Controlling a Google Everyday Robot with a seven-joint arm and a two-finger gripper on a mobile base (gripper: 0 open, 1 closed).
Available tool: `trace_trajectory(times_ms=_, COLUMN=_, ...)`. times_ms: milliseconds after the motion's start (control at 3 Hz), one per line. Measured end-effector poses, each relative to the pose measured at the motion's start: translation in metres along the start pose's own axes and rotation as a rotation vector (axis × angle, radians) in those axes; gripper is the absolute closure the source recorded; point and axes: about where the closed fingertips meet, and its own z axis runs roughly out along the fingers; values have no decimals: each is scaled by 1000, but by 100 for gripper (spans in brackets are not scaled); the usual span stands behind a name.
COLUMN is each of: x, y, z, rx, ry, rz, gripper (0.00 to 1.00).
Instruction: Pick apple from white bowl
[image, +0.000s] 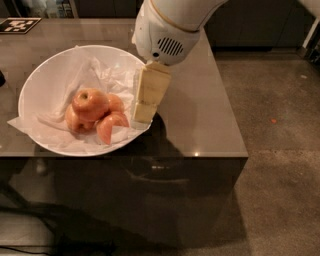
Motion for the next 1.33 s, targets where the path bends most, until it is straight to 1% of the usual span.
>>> trace_trajectory(times_ms=333, x=-13, y=-4, z=33, rx=-81, ry=3, rz=-15, gripper=0)
trace_trajectory(times_ms=667, x=-14, y=-4, z=35, rx=-84, ry=3, rz=-17, gripper=0)
trace_trajectory(times_ms=1000, x=-25, y=-13, z=28, rx=-51, ry=0, rz=-3, gripper=0)
trace_trajectory(times_ms=1333, x=-36, y=-25, z=31, rx=-49, ry=-17, rz=24, gripper=0)
